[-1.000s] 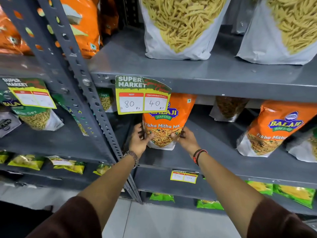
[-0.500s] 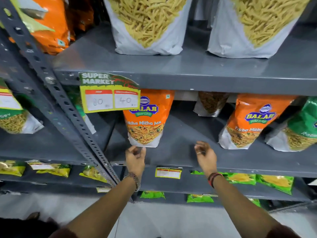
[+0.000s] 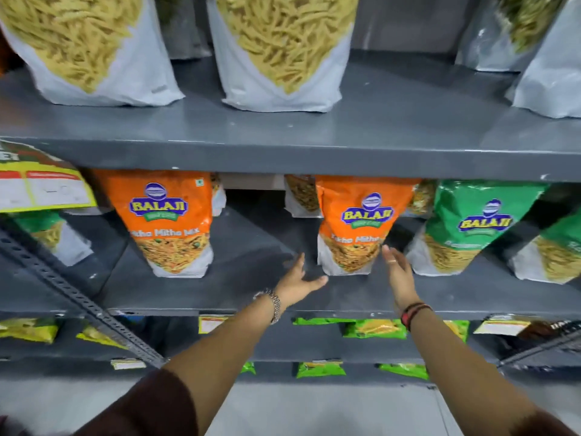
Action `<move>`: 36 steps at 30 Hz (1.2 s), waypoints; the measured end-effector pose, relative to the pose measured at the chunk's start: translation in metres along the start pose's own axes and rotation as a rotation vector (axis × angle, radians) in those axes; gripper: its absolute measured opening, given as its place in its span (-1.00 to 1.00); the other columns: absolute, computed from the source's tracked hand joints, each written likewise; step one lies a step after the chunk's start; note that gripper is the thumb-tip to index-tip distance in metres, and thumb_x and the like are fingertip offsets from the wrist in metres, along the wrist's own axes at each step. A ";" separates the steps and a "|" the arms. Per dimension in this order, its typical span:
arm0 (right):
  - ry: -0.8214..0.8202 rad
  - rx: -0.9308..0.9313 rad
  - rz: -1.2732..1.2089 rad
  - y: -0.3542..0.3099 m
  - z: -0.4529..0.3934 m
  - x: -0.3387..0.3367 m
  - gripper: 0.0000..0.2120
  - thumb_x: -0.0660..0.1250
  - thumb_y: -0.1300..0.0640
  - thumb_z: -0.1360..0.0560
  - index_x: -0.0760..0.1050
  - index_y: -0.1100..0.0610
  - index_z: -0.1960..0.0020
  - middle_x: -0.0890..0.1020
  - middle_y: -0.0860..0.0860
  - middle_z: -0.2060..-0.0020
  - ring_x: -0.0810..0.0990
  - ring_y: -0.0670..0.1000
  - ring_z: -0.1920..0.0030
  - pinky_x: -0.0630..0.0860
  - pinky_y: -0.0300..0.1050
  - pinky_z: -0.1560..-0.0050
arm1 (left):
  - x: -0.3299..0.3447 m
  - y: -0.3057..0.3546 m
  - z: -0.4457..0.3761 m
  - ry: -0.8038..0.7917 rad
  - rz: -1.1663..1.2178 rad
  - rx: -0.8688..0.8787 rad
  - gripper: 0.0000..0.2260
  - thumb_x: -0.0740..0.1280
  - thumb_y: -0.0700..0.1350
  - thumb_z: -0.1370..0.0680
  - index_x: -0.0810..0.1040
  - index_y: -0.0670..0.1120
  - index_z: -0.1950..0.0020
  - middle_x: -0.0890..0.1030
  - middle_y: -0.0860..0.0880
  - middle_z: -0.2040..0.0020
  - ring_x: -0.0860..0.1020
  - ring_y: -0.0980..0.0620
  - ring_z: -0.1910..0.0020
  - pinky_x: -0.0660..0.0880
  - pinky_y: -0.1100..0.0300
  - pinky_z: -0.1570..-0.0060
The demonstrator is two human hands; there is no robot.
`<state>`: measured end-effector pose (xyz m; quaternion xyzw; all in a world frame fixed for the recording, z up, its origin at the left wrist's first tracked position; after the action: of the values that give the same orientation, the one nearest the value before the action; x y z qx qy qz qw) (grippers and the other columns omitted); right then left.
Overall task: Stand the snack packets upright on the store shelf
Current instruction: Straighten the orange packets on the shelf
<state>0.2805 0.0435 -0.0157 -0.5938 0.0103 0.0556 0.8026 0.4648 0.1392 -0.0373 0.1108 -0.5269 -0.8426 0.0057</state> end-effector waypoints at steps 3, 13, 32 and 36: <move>-0.133 0.011 -0.001 -0.002 -0.013 -0.001 -0.42 0.15 -0.15 -0.52 0.18 0.07 -0.46 0.30 0.02 -0.46 0.28 0.07 -0.44 0.23 0.08 -0.45 | 0.022 0.022 -0.016 -0.029 0.025 0.069 -0.20 0.41 -0.10 -0.44 -0.02 0.00 -0.52 0.21 0.01 -0.52 0.24 0.07 -0.45 0.25 0.17 -0.37; -0.258 -0.031 0.086 0.006 0.004 0.024 -0.48 0.04 -0.24 -0.51 0.28 -0.04 -0.39 0.45 0.08 -0.37 0.42 0.11 -0.35 0.33 0.21 -0.39 | 0.010 0.020 0.001 0.122 0.159 0.111 -0.29 0.40 -0.36 -0.39 0.18 -0.02 -0.45 0.40 -0.02 -0.40 0.37 0.07 -0.31 0.37 0.10 -0.32; -0.241 0.006 0.010 0.012 0.026 0.071 -0.52 -0.04 -0.17 -0.56 0.27 -0.01 -0.40 0.41 0.09 -0.39 0.36 0.12 -0.40 0.30 0.01 -0.37 | -0.041 -0.008 0.016 0.268 0.238 0.061 -0.36 0.30 -0.43 -0.43 0.21 -0.10 -0.45 0.42 -0.07 -0.40 0.41 -0.04 -0.37 0.52 0.14 -0.12; -0.081 0.048 0.036 0.034 0.019 0.049 -0.51 0.04 -0.16 -0.55 0.38 0.11 -0.33 0.45 0.11 -0.35 0.40 0.14 -0.37 0.30 0.20 -0.41 | -0.042 -0.026 0.021 0.529 0.390 -0.019 -0.64 0.22 -0.38 -0.50 0.28 -0.22 -0.27 0.48 -0.20 -0.24 0.52 -0.01 0.08 0.48 0.44 0.44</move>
<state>0.3246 0.0753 -0.0466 -0.5713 -0.0102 0.0937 0.8153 0.5045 0.1744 -0.0447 0.2229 -0.5104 -0.7725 0.3049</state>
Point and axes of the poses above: each hand's wrist, its own z-axis away from the middle knuckle, its own x-axis out of the palm, y = z × x, the point moved 4 cm from there along -z, towards the middle knuckle
